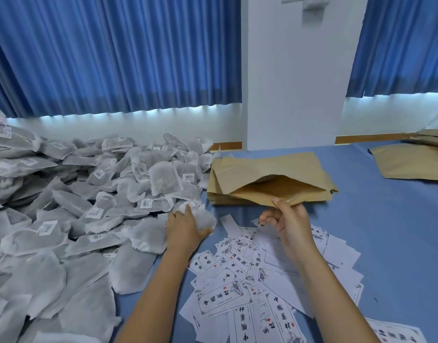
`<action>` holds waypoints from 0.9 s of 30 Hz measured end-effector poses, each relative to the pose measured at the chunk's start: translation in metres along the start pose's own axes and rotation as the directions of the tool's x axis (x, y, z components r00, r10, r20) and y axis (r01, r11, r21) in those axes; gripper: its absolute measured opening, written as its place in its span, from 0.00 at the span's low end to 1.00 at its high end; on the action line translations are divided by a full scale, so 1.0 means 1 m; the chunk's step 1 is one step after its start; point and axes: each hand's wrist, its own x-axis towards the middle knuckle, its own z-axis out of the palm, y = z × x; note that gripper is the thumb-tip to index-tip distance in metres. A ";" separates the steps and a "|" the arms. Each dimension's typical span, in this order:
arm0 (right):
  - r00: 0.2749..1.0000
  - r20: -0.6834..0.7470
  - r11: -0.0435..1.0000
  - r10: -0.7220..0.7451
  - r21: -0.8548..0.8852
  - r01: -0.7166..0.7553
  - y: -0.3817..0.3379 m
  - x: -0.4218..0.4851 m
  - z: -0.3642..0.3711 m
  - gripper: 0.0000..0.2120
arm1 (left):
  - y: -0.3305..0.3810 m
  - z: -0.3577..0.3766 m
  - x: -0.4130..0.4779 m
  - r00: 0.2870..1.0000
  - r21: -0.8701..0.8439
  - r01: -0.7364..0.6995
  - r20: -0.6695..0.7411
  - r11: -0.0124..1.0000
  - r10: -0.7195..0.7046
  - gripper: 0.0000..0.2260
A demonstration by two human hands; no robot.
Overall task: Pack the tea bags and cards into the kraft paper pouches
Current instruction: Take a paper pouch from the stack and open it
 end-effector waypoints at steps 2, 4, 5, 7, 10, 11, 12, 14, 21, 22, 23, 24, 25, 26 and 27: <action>1.000 0.007 1.000 0.006 0.016 -0.006 -0.001 0.000 0.000 0.07 | 0.002 0.001 0.000 0.997 0.051 -0.037 -0.061 0.998 0.040 0.38; 1.000 0.002 1.000 0.009 0.028 -0.009 -0.001 0.000 0.001 0.07 | 0.001 0.002 -0.002 0.995 0.022 -0.082 -0.061 0.996 0.083 0.36; 1.000 0.004 1.000 0.004 0.026 -0.004 -0.001 0.000 0.001 0.06 | 0.000 0.002 -0.003 0.995 -0.017 -0.097 -0.032 0.995 0.096 0.36; 1.000 0.018 1.000 -0.011 0.008 0.011 -0.002 0.001 0.000 0.06 | -0.001 -0.004 -0.006 0.993 -0.082 -0.114 0.033 0.990 0.118 0.36; 0.999 0.037 0.999 -0.017 -0.032 0.018 -0.003 0.000 -0.002 0.07 | 0.001 -0.014 -0.014 0.987 -0.243 -0.125 -0.126 0.962 0.096 0.27; 0.999 0.034 0.998 -0.025 -0.050 0.027 -0.003 0.000 -0.004 0.07 | 0.002 -0.019 -0.018 0.972 -0.339 -0.140 -0.227 0.930 0.064 0.24; 0.999 0.033 0.997 -0.042 -0.068 0.044 -0.003 -0.001 -0.005 0.07 | 0.004 -0.023 -0.024 0.946 -0.439 -0.187 -0.322 0.879 0.040 0.20; 0.997 0.043 0.990 -0.066 -0.124 0.071 -0.003 -0.002 -0.009 0.06 | 0.007 -0.029 -0.037 0.853 -0.537 -0.399 -0.516 0.743 0.084 0.16; 0.999 0.019 0.964 0.028 -0.265 -0.021 -0.001 -0.007 -0.008 0.07 | 0.066 -0.074 -0.079 0.164 -0.024 -0.956 -0.869 0.291 0.467 0.11; 0.999 -0.005 0.956 0.040 -0.291 -0.040 -0.001 -0.007 -0.006 0.11 | 0.080 -0.079 -0.084 0.119 0.050 -0.956 -0.837 0.290 0.535 0.09; 0.999 -0.007 0.945 0.041 -0.323 -0.041 -0.001 -0.008 -0.005 0.15 | 0.094 -0.086 -0.086 0.127 0.100 -0.938 -0.793 0.332 0.595 0.09; 0.999 -0.014 0.947 0.052 -0.318 -0.054 -0.001 -0.009 -0.002 0.17 | 0.106 -0.092 -0.086 0.198 0.123 -0.899 -0.742 0.421 0.640 0.11; 0.998 -0.016 0.952 0.058 -0.300 -0.060 0.000 -0.010 -0.001 0.16 | 0.117 -0.095 -0.083 0.349 0.121 -0.823 -0.664 0.555 0.661 0.14; 0.999 -0.008 0.950 0.054 -0.307 -0.054 0.001 -0.012 0.000 0.15 | 0.126 -0.099 -0.079 0.538 0.134 -0.704 -0.541 0.697 0.647 0.17; 0.999 -0.016 0.953 0.045 -0.299 -0.048 0.003 -0.013 0.002 0.14 | 0.135 -0.100 -0.071 0.680 0.165 -0.607 -0.399 0.778 0.615 0.16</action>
